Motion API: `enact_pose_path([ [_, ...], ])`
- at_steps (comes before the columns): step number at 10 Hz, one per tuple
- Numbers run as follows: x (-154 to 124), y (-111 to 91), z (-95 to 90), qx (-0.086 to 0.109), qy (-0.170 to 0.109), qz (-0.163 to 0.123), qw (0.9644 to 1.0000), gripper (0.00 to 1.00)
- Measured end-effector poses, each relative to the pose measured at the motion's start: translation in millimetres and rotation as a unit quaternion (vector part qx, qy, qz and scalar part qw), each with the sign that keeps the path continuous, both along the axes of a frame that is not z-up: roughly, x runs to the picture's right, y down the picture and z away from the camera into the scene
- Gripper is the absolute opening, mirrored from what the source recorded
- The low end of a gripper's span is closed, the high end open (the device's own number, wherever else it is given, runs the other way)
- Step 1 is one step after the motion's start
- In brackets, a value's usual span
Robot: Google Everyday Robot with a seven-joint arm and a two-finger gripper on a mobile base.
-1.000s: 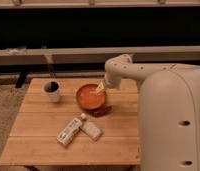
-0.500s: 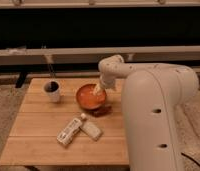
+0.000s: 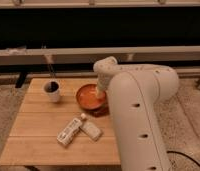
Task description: Drag the ceramic bowl in a circle
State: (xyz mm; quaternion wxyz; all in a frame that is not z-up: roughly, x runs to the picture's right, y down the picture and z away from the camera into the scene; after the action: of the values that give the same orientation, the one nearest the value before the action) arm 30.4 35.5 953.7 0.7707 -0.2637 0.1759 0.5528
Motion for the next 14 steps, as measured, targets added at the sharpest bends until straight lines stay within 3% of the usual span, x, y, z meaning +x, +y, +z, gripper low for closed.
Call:
enact_pose_path([
  [2,2,5,7.9,-0.018,0.007,-0.009,0.9998,0.17],
  [4,6,6,7.0,-0.021,0.008,-0.007,0.9997,0.02],
  [9,16,-12,-10.5,0.001,0.015,0.010,0.9998,0.00],
  [12,41,-17,-28.1,0.013,0.016,0.015,0.9997,0.00],
  [14,29,-15,-33.2,0.012,0.007,0.011,0.9998,0.00],
])
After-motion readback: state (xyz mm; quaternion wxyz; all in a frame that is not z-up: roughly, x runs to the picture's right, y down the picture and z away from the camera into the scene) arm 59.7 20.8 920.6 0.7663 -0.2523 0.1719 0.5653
